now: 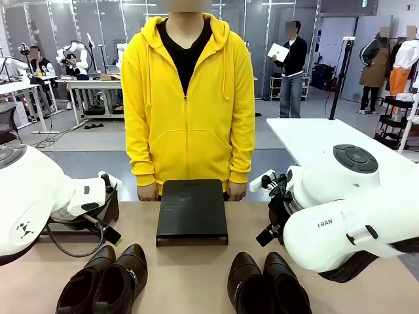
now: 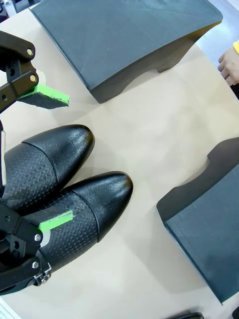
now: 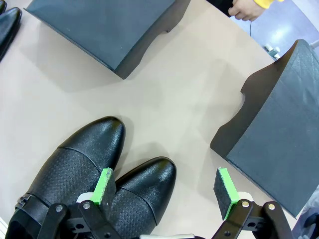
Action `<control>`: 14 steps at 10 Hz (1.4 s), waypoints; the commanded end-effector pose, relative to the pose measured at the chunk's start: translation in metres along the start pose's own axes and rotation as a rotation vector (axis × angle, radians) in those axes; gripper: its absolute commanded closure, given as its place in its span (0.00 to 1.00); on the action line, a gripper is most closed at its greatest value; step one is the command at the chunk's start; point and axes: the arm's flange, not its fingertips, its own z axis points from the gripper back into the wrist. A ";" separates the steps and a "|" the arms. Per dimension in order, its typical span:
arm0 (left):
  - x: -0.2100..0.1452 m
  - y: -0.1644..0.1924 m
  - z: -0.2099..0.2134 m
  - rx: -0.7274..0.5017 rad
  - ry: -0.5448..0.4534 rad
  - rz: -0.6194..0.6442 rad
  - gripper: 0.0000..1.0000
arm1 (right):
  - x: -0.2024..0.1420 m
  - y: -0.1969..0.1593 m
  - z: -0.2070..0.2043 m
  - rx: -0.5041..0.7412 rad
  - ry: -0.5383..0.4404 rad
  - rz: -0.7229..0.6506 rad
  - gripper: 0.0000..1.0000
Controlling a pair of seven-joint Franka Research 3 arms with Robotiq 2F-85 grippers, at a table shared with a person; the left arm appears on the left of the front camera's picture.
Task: Place the shoes on the stand as instructed by the person.
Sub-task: Pick up one pair of Shoes and place it on the Shoes Stand indicated by the person.
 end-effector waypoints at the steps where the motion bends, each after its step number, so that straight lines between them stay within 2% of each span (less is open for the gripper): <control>1: 0.000 0.000 0.000 0.000 0.000 0.000 0.00 | 0.000 0.000 0.000 0.000 0.000 -0.002 0.00; 11: 0.000 0.000 0.000 0.000 0.000 0.000 0.00 | 0.000 0.000 0.000 0.000 0.000 0.000 0.00; 13: 0.009 0.005 0.010 0.005 0.001 -0.011 0.00 | 0.017 -0.011 0.018 -0.058 -0.018 0.003 0.00; 14: 0.016 0.008 0.020 -0.058 0.002 0.000 0.00 | 0.026 -0.018 0.029 -0.062 -0.019 -0.011 0.00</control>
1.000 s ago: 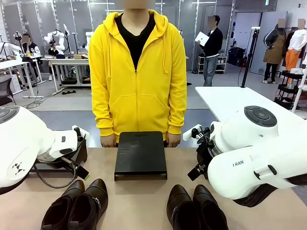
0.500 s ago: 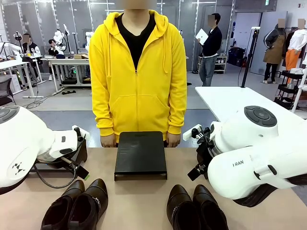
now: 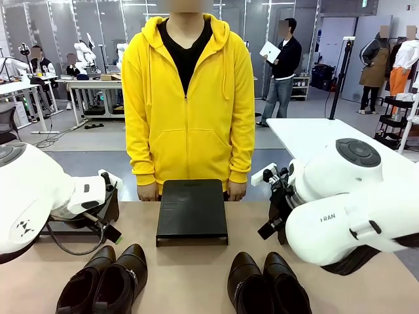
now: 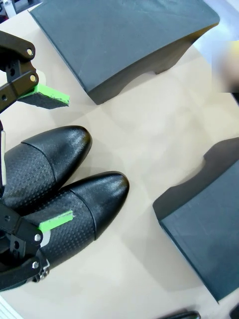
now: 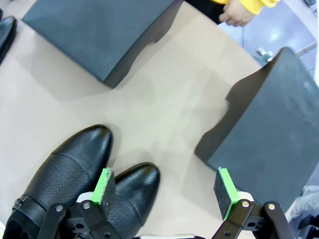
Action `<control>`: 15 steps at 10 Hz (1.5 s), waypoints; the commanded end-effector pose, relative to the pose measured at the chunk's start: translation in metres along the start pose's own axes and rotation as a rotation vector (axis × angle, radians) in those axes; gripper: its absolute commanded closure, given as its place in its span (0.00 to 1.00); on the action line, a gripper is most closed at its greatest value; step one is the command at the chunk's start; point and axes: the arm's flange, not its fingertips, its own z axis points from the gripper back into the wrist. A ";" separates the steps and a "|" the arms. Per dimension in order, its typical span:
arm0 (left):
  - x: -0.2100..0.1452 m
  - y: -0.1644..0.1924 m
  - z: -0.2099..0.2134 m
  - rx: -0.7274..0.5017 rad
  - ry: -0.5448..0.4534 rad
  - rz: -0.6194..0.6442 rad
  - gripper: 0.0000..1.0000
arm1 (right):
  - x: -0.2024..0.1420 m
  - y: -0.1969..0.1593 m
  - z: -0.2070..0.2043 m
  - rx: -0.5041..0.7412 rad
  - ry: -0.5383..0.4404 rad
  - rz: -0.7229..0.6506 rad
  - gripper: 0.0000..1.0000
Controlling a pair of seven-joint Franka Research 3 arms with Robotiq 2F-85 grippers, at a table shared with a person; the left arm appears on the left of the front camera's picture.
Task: Place the shoes on the stand as instructed by the person.
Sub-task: Pick up one pair of Shoes and place it on the Shoes Stand indicated by the person.
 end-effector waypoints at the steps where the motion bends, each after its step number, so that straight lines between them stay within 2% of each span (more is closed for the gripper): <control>1: 0.015 0.015 0.026 -0.136 0.008 0.023 0.00 | 0.019 -0.010 0.025 0.054 0.018 -0.039 0.00; 3: 0.021 0.035 0.054 -0.209 -0.031 0.067 0.00 | 0.026 -0.030 0.049 0.223 0.003 -0.092 0.00; 5: 0.016 0.059 0.085 -0.421 -0.052 0.132 0.00 | 0.020 -0.058 0.077 0.438 -0.016 -0.177 0.00; 7: -0.002 0.091 0.109 -0.622 -0.108 0.198 0.00 | -0.001 -0.089 0.098 0.637 -0.056 -0.278 0.00; 9: -0.027 0.121 0.124 -0.730 -0.177 0.240 0.00 | -0.028 -0.121 0.111 0.757 -0.064 -0.431 0.00; 11: -0.073 0.160 0.142 -0.892 -0.268 0.272 0.00 | -0.074 -0.159 0.130 0.948 -0.077 -0.510 0.00; 12: -0.103 0.183 0.155 -0.990 -0.354 0.304 0.00 | -0.104 -0.178 0.138 0.999 -0.120 -0.547 0.00; 13: -0.138 0.203 0.166 -1.012 -0.423 0.320 0.00 | -0.135 -0.194 0.145 1.016 -0.171 -0.598 0.00; 15: -0.201 0.237 0.182 -0.976 -0.496 0.448 0.00 | -0.196 -0.220 0.161 0.975 -0.283 -0.744 0.00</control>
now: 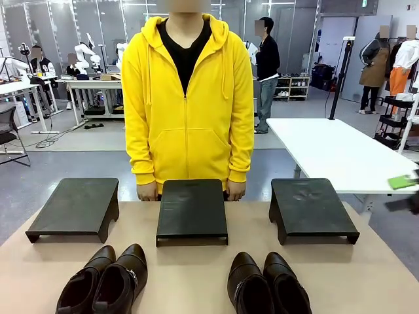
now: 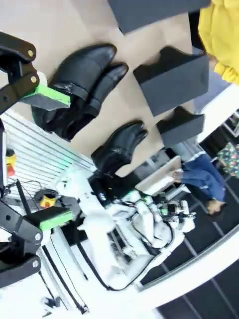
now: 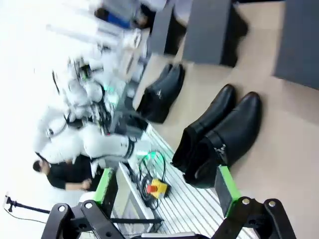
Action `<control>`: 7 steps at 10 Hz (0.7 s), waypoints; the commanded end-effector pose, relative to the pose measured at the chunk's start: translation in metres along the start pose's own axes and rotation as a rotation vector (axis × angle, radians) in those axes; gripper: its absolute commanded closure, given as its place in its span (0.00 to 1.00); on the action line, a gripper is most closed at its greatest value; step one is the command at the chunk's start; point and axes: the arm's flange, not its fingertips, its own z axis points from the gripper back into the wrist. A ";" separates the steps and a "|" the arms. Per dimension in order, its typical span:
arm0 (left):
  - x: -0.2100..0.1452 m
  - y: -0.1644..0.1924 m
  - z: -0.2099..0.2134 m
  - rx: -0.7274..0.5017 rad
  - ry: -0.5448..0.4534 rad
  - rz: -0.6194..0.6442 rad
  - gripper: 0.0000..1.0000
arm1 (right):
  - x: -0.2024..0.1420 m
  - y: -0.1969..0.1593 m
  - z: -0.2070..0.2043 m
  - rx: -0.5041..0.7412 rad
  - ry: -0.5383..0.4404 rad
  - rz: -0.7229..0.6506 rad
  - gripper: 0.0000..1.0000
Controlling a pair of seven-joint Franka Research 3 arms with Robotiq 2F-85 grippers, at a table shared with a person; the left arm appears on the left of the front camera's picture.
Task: Place the shoes on the stand as instructed by the person.
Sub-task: Pick up one pair of Shoes and place it on the Shoes Stand indicated by the person.
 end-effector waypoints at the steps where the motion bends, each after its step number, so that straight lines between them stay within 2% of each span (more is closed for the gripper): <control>1: -0.009 0.017 0.042 0.042 -0.082 0.048 0.00 | -0.018 -0.019 0.033 0.006 -0.150 -0.036 0.00; 3: -0.028 0.021 0.085 0.108 -0.161 0.106 0.00 | -0.037 -0.029 0.062 -0.009 -0.233 -0.076 0.00; 6: -0.048 0.008 0.116 0.184 -0.219 0.133 0.00 | -0.047 -0.026 0.073 -0.059 -0.260 -0.083 0.00; 7: -0.049 0.008 0.112 0.173 -0.175 0.107 0.00 | -0.045 -0.024 0.068 -0.054 -0.241 -0.017 0.00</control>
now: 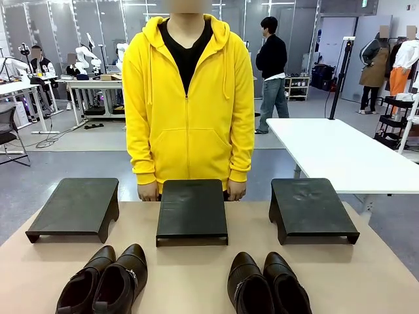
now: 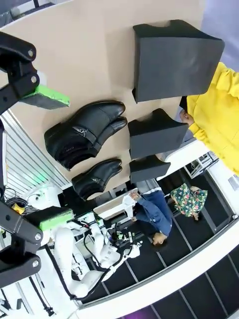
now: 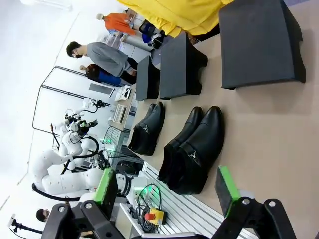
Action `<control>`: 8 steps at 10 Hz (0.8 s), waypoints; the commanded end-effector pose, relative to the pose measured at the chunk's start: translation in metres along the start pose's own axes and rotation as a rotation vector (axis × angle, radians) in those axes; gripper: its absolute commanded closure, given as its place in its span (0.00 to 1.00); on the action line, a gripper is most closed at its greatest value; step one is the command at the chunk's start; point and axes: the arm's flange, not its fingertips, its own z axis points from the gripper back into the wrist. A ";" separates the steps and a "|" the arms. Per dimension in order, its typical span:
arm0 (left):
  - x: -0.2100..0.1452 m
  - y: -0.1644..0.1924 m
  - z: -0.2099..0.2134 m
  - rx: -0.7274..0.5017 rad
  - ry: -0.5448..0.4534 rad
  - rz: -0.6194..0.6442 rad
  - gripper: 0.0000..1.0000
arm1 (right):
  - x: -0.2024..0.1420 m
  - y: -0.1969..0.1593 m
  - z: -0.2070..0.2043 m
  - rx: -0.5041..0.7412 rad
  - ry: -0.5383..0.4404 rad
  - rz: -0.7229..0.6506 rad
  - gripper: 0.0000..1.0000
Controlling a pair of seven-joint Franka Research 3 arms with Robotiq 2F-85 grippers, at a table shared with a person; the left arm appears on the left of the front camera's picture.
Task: Place the shoes on the stand as instructed by the person.
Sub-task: Pick up one pair of Shoes and place it on the Shoes Stand indicated by the person.
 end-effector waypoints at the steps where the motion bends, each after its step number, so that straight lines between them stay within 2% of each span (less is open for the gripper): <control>1: 0.001 0.002 -0.002 -0.005 0.003 0.003 0.00 | -0.002 -0.003 0.004 0.002 -0.010 -0.022 0.00; 8: 0.001 0.002 -0.002 -0.005 0.003 0.003 0.00 | -0.002 -0.003 0.004 0.002 -0.010 -0.022 0.00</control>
